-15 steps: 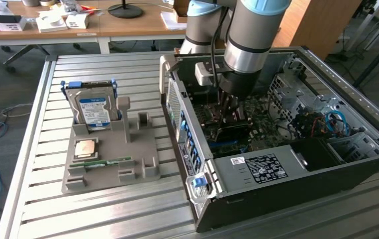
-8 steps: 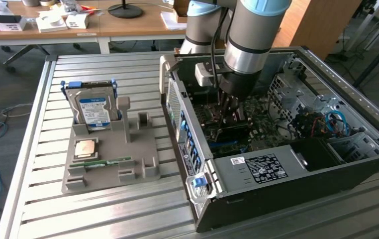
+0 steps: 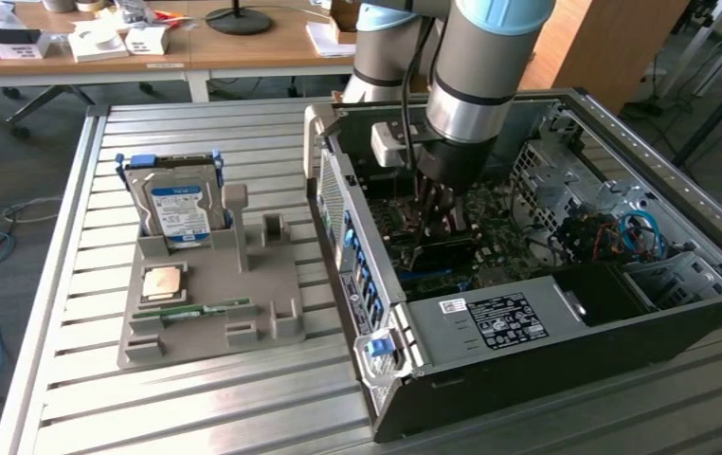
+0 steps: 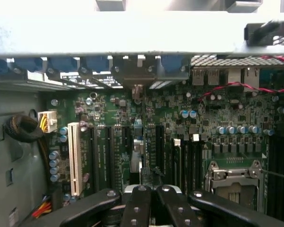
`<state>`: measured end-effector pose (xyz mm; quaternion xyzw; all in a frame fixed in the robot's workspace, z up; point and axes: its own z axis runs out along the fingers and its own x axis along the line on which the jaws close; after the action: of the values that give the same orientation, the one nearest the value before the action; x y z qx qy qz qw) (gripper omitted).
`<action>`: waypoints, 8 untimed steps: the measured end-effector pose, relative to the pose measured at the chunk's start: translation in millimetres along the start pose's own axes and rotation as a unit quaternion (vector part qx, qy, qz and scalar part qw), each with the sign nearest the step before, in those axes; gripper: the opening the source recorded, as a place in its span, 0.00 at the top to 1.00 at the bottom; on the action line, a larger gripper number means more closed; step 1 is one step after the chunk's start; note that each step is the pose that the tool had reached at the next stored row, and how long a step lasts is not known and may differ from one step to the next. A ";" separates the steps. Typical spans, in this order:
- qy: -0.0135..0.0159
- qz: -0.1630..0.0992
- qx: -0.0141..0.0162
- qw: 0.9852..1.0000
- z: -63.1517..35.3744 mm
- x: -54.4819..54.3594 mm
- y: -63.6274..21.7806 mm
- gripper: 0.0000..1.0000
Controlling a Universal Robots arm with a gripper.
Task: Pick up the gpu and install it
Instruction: 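Press down on the gpu until it lock into place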
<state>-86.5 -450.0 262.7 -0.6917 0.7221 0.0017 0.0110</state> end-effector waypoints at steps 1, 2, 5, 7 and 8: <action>0.000 0.000 0.000 1.000 -0.2 0.0 0.0 0.89; 0.001 0.000 0.000 1.000 -0.5 0.0 0.0 0.89; 0.001 0.000 0.000 1.000 0.0 0.1 0.2 0.89; 0.001 0.000 0.000 1.000 0.3 0.2 0.3 0.89; 0.001 0.000 0.000 1.000 0.4 0.1 0.3 0.89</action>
<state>-86.8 -450.1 262.3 -0.6918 0.7220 0.0015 0.0102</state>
